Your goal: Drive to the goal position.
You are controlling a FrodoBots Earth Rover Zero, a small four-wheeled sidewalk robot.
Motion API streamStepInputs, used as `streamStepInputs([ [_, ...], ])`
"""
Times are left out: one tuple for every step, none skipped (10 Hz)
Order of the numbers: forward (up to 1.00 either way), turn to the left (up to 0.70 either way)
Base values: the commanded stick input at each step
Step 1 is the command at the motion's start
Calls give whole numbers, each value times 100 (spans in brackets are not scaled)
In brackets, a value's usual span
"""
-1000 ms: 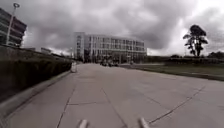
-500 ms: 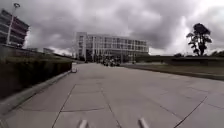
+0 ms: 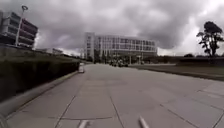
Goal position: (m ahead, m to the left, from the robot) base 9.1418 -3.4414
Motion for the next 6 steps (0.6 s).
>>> streamStepInputs([
  [50,0],
  [50,0],
  [50,0],
  [50,0],
  [50,0],
  [50,0],
])
